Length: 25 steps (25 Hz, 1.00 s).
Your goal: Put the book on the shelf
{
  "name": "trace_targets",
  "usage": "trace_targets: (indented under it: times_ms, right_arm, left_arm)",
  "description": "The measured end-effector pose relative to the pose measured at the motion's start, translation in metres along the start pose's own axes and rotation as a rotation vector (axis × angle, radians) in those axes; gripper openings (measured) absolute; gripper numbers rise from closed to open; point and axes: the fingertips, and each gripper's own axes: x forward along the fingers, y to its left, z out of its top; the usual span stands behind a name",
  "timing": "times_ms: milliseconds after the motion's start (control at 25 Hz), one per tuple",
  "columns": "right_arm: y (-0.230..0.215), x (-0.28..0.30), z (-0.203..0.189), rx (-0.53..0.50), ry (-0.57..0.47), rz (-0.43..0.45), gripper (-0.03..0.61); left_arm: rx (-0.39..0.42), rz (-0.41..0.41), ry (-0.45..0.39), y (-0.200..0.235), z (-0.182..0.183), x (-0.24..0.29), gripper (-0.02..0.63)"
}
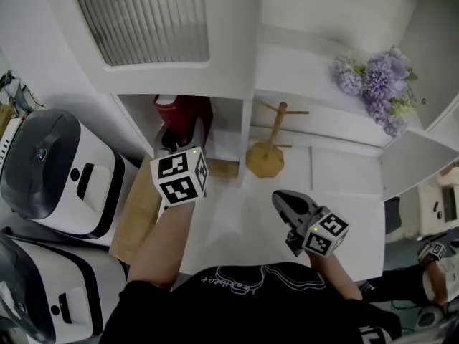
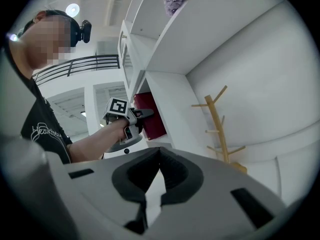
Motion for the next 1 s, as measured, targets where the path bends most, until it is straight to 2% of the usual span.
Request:
trace_targets:
  times_ms: [320, 560, 800, 1000]
  right_arm:
    - [-0.012, -0.007, -0.005, 0.024, 0.001, -0.032, 0.006]
    - [-0.011, -0.007, -0.007, 0.027, 0.008, -0.037, 0.006]
    - [-0.001, -0.002, -0.007, 0.016, 0.017, -0.02, 0.006]
    - [0.012, 0.001, -0.006, 0.004, 0.022, -0.004, 0.006]
  left_arm:
    - [0.018, 0.021, -0.012, -0.007, 0.001, 0.027, 0.213]
    - [0.016, -0.025, -0.008, -0.01, 0.003, 0.036, 0.215]
    - [0.034, -0.113, -0.011, -0.022, 0.004, 0.03, 0.304]
    - [0.055, -0.139, -0.024, -0.023, 0.004, 0.008, 0.325]
